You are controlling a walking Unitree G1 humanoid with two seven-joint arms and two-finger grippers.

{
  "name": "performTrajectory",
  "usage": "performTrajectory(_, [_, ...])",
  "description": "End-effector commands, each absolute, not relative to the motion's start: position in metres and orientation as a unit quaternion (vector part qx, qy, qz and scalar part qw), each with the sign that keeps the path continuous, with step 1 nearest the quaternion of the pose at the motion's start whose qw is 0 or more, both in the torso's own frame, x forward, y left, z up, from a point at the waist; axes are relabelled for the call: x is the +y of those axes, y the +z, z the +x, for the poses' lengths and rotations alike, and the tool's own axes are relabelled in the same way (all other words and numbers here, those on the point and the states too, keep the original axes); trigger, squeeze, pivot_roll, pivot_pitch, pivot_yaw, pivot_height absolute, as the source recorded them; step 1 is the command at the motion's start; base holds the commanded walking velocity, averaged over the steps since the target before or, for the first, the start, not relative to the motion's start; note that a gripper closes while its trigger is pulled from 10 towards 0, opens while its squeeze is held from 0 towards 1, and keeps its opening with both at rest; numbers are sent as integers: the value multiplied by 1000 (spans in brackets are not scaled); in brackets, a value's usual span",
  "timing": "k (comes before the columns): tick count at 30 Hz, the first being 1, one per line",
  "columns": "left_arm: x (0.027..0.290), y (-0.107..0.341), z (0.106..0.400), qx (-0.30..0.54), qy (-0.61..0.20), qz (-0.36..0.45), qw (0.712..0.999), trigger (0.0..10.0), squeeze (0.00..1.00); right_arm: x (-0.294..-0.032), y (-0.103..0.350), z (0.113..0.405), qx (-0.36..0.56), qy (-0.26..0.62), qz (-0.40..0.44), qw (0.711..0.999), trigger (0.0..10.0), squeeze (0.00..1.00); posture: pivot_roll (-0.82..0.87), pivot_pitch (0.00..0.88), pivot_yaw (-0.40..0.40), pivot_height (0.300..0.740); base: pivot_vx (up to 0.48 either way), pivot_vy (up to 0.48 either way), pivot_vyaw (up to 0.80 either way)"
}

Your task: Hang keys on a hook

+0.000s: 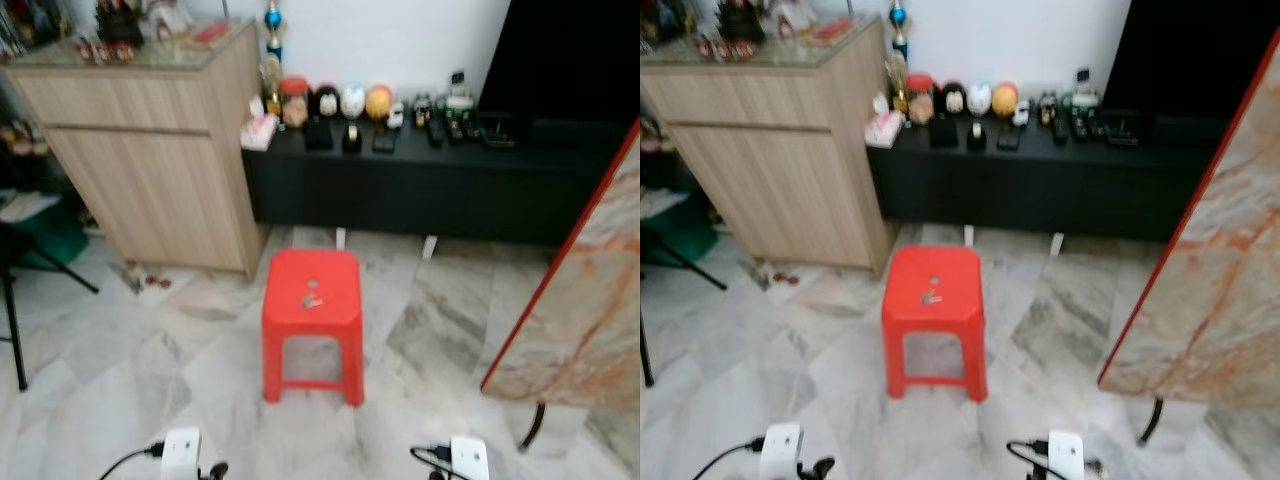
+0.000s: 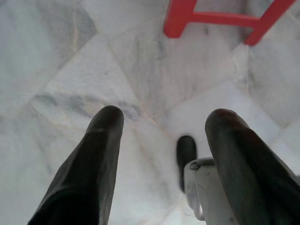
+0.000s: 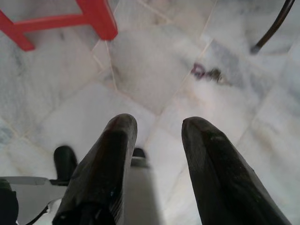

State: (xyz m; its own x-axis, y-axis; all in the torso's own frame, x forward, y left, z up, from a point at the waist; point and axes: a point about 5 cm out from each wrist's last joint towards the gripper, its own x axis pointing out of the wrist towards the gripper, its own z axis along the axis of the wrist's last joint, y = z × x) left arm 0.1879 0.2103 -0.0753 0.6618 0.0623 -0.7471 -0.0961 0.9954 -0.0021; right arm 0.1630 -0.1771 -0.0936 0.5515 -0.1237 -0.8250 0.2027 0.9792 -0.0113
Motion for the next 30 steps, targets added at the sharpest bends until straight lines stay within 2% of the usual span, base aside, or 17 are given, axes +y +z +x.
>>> performTrajectory(1, [209, -77, 185, 416, 43, -22, 908, 10000, 0, -180, -95, 159, 470, -96, 38, 876, 10000, 0, 3, 2, 22, 740, 0, 386, 0])
performTrajectory(22, [208, -78, 185, 416, 42, -22, 908, 10000, 0, -181, -95, 159, 471, -92, 34, 876, 10000, 0, 4, 0, 20, 740, 0, 373, 0])
performTrajectory(30, [207, -78, 184, 416, 37, -13, 908, 10000, 0, -181, -95, 158, 472, -91, 33, 876, 10000, 0, 3, 0, 21, 740, 0, 0, 0])
